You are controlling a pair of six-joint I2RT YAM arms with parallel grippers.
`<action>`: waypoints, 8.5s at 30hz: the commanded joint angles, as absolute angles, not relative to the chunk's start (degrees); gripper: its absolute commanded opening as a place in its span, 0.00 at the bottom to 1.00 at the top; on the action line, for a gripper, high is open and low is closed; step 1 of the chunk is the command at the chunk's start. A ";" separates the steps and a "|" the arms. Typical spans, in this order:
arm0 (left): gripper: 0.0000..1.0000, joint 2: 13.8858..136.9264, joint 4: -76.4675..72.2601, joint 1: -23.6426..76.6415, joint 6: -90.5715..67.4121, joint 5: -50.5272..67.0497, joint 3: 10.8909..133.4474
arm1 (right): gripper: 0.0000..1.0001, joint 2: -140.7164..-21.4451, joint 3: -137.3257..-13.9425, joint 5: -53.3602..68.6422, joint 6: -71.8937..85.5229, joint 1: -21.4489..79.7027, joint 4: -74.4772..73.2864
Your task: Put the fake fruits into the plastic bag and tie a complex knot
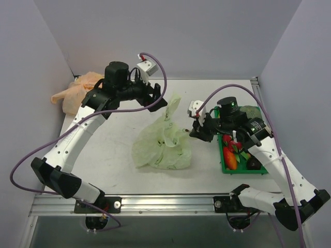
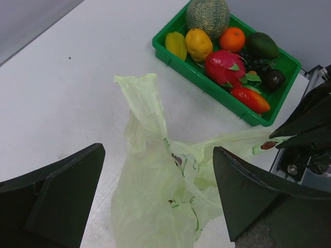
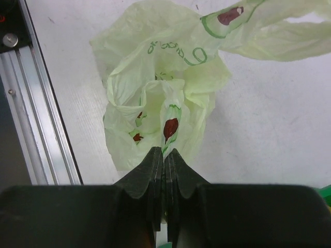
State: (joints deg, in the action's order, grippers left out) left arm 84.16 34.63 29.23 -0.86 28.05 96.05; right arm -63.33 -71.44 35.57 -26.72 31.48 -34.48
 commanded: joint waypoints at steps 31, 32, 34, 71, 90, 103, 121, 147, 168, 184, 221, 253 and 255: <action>0.97 98.87 27.60 36.47 -7.03 19.42 99.67 | 0.00 -62.40 -76.20 24.96 -40.95 43.33 -39.90; 0.98 99.31 27.25 36.47 -7.81 19.34 99.49 | 0.00 -62.23 -76.20 24.44 -41.04 43.77 -39.99; 0.93 100.72 26.81 36.30 -8.61 18.90 99.67 | 0.00 -61.96 -76.29 24.00 -41.22 44.03 -40.17; 0.00 78.49 -23.47 9.49 -28.12 65.83 75.85 | 0.91 -57.48 -79.01 18.37 -14.69 47.03 -35.09; 0.08 80.33 -23.55 11.25 -34.45 64.77 75.06 | 1.00 -81.02 -74.09 10.81 17.84 44.03 -5.37; 0.76 80.69 -25.41 6.35 -41.92 62.06 74.89 | 0.00 -86.95 -74.54 17.22 31.80 38.68 -2.02; 0.97 51.60 33.22 2.37 -14.59 38.48 59.43 | 0.00 -83.40 -68.11 18.81 59.58 37.27 3.51; 0.97 56.42 -3.07 22.93 -16.17 28.84 40.60 | 0.00 -85.96 -69.87 23.11 63.90 36.12 5.18; 0.00 59.41 34.71 13.27 -19.07 25.74 67.32 | 0.00 -88.07 -64.16 34.79 26.46 24.43 -11.25; 0.00 66.71 35.42 14.41 -16.27 38.31 63.37 | 0.85 -71.46 -66.44 33.93 -5.51 30.57 -15.91; 0.03 65.48 28.12 17.05 -25.31 27.60 60.03 | 1.00 -83.92 -69.09 13.80 -26.28 -9.76 -46.25; 0.00 68.38 29.27 13.89 -41.13 29.44 60.29 | 0.16 -89.74 -74.17 19.05 -22.86 -8.70 -46.22; 0.00 68.47 29.44 13.80 -41.66 29.01 60.82 | 0.11 -88.07 -76.46 21.17 -22.06 -8.70 -47.98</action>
